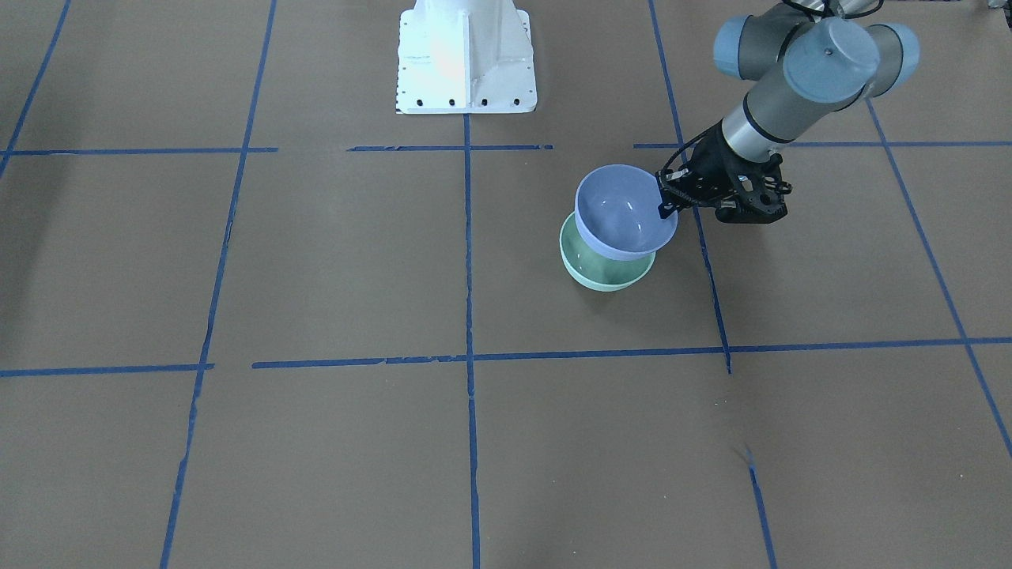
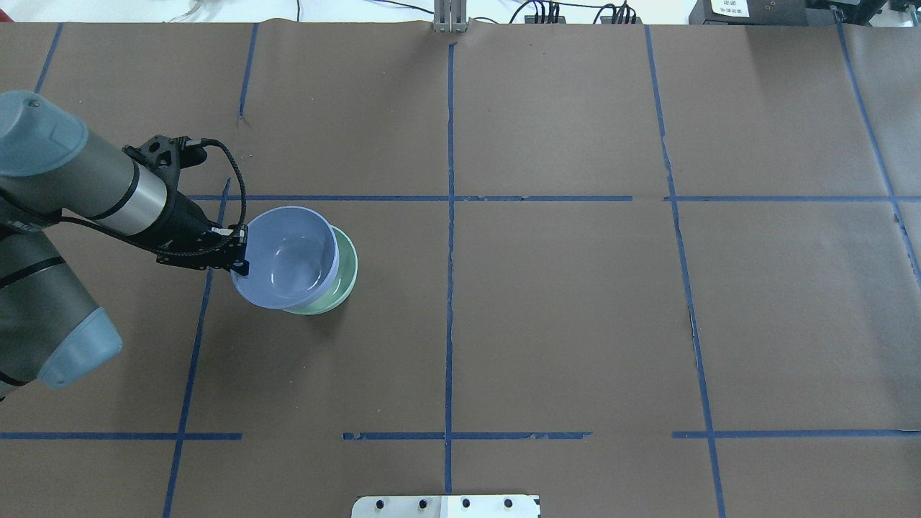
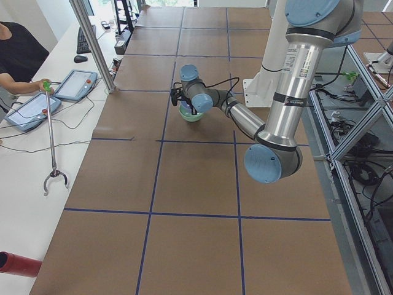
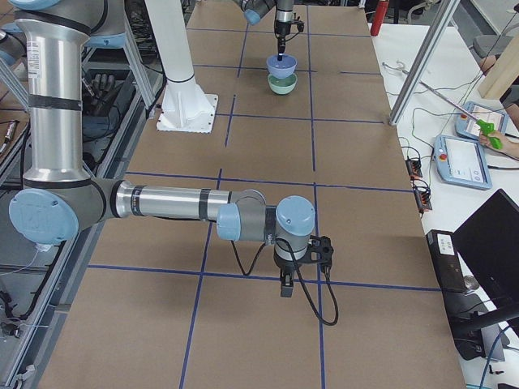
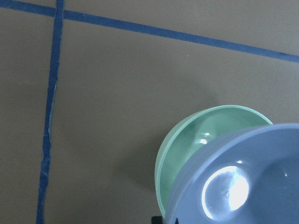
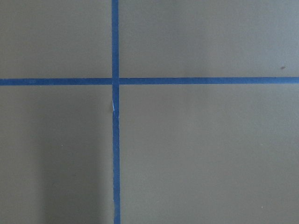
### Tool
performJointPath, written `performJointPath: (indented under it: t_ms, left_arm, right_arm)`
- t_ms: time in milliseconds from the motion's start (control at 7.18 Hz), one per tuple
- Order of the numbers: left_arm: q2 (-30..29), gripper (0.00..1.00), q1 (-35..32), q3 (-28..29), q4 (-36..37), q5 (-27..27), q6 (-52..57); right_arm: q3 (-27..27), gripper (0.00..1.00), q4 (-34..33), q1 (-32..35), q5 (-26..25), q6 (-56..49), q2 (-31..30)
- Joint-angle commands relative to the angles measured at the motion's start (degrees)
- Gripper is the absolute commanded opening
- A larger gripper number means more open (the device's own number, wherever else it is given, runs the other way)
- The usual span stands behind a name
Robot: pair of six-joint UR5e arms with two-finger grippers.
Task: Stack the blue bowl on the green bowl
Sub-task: 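Lower the blue bowl into the green bowl and open the left gripper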
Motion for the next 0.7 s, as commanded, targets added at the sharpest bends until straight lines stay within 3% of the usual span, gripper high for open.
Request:
performJointPath:
  t_ms: [0, 139, 278, 557]
  left_arm:
    - [-1.15, 0.00, 0.38, 1.07, -0.05, 0.01, 0.15]
    - [-1.24, 0.00, 0.38, 1.51, -0.14, 0.01, 0.42]
    - [-1.41, 0.98, 0.30, 2.73, -1.45, 0.01, 0.86]
    - [-0.62, 1.00, 0.30, 3.18, -3.39, 0.01, 1.21]
  right_arm:
    - [0.00, 1.00, 0.00, 0.00, -0.08, 0.00, 0.00]
    - [0.00, 1.00, 0.00, 0.00, 0.01, 0.00, 0.00]
    - [0.00, 1.00, 0.00, 0.00, 0.01, 0.00, 0.00]
    - [0.00, 1.00, -0.09, 0.00, -0.08, 0.00, 0.00]
